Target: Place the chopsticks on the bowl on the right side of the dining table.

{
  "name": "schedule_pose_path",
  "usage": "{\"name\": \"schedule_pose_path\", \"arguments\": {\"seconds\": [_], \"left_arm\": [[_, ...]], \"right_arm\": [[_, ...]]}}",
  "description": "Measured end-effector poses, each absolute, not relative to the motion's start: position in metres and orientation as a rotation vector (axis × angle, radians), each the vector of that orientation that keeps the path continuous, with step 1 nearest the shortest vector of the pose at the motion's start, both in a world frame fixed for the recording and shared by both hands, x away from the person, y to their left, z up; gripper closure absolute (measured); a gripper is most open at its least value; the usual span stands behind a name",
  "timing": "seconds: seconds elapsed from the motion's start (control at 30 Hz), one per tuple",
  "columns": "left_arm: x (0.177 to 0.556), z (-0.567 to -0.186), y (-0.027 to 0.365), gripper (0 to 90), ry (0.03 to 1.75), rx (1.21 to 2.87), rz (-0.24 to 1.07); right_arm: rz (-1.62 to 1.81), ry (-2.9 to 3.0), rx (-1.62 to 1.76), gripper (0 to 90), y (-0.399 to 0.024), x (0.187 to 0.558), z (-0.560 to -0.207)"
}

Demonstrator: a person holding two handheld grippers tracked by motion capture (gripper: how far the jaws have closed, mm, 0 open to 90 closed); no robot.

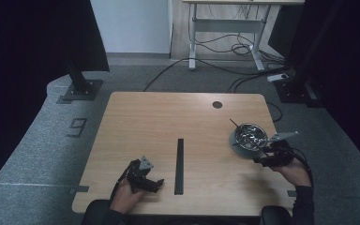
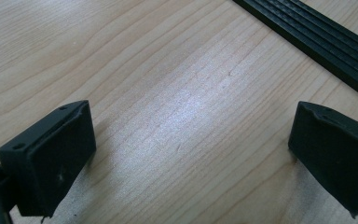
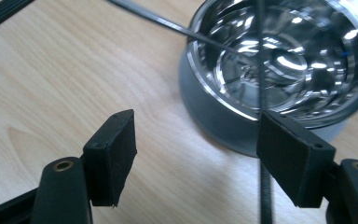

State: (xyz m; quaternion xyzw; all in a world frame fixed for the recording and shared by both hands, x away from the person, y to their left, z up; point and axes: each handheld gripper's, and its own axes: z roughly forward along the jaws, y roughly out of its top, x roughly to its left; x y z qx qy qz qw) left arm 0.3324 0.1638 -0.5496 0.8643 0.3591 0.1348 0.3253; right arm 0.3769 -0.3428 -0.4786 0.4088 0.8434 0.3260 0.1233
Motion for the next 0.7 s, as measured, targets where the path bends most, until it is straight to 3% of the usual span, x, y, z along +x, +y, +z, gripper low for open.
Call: {"name": "schedule_pose_path", "arguments": {"seconds": [0.7], "left_arm": [[0.332,-0.55,0.164,0.3,0.941,2.266,0.353]], "right_arm": [[0.892,2.42,1.304,28.2,-0.359,0.38,-0.487]]}}
